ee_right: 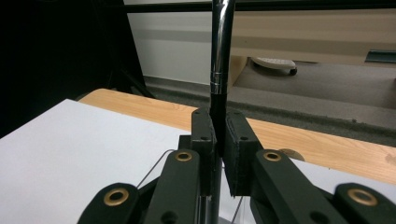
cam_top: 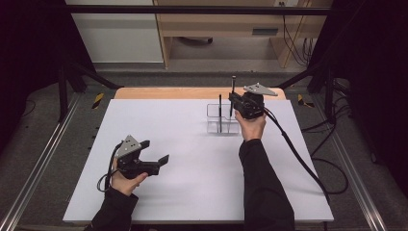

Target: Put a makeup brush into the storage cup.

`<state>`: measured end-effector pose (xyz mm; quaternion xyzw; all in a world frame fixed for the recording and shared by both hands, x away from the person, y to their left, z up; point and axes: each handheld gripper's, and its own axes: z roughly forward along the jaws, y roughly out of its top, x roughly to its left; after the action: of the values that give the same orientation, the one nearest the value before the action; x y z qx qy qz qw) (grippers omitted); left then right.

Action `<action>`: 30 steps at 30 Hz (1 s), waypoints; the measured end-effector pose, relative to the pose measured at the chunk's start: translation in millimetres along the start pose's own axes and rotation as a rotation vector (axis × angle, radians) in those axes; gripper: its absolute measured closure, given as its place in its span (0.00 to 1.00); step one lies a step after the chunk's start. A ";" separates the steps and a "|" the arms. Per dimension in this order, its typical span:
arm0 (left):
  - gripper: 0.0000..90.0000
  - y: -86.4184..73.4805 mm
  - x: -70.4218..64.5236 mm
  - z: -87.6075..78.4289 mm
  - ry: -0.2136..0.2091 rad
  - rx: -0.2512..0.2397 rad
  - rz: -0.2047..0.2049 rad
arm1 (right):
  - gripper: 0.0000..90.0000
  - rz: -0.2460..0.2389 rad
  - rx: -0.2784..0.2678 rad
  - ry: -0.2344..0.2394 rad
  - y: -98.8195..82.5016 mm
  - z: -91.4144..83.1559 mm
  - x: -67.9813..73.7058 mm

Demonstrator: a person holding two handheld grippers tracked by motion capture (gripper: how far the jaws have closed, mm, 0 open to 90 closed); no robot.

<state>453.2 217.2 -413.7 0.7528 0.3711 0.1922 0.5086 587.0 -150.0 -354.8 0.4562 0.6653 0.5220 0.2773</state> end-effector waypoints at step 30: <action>0.07 -0.5 0.1 0.0 -0.003 0.002 -0.001 | 0.93 0.014 0.005 -0.023 -5.3 25.6 -5.7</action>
<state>453.1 217.4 -414.2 0.7534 0.3707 0.1905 0.5086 609.4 -143.9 -368.2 0.4675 0.6603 0.5167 0.2802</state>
